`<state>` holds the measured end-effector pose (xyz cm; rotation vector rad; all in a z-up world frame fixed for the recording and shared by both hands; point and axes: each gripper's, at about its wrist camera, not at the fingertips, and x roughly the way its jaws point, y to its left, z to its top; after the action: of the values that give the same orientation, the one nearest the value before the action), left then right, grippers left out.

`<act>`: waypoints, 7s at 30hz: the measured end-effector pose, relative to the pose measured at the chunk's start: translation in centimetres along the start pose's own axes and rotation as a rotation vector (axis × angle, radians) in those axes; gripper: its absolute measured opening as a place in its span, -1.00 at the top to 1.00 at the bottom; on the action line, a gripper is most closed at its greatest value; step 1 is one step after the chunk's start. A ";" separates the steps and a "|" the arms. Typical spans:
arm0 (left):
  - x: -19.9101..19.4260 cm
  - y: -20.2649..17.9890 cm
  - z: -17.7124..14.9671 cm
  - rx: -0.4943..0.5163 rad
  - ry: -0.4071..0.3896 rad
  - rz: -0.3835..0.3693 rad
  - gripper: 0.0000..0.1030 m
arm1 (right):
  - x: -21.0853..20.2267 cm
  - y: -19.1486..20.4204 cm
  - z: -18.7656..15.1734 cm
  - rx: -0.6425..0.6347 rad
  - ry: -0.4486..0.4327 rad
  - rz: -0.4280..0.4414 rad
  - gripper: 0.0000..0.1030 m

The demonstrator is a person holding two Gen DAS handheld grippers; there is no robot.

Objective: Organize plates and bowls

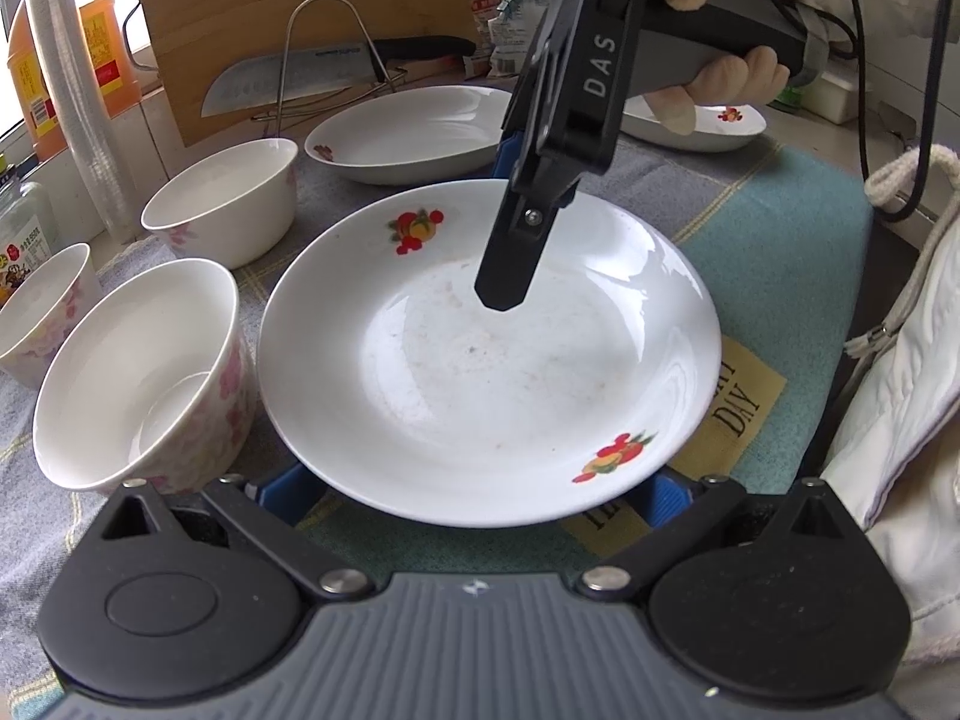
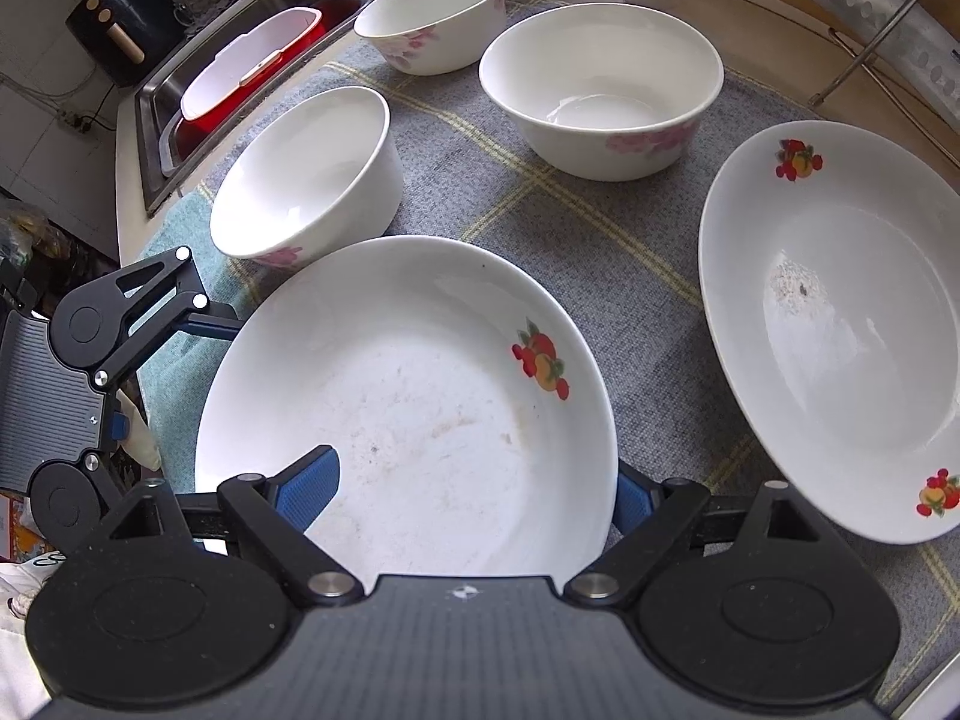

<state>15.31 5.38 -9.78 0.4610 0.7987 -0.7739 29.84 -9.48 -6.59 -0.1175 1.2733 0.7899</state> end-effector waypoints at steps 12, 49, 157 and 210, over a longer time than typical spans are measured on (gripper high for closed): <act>0.0 -0.1 0.8 -0.015 0.002 -0.029 -0.99 | -0.9 -0.2 -0.6 0.016 -0.011 -0.014 -0.83; 2.8 -3.9 8.8 0.087 -0.021 -0.120 -0.99 | -8.2 -5.4 -6.9 0.093 -0.111 -0.084 -0.83; 16.5 -10.8 21.6 0.349 0.083 -0.353 -0.98 | -14.5 -20.5 -18.2 0.427 -0.164 -0.256 -0.84; 16.5 -10.7 21.0 0.366 0.075 -0.387 -0.98 | -15.4 -18.5 -18.7 0.354 -0.129 -0.406 -1.00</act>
<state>24.32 -21.96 -10.37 0.6753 0.8297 -1.2803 24.43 -39.46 -5.30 -0.0355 1.1958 0.2155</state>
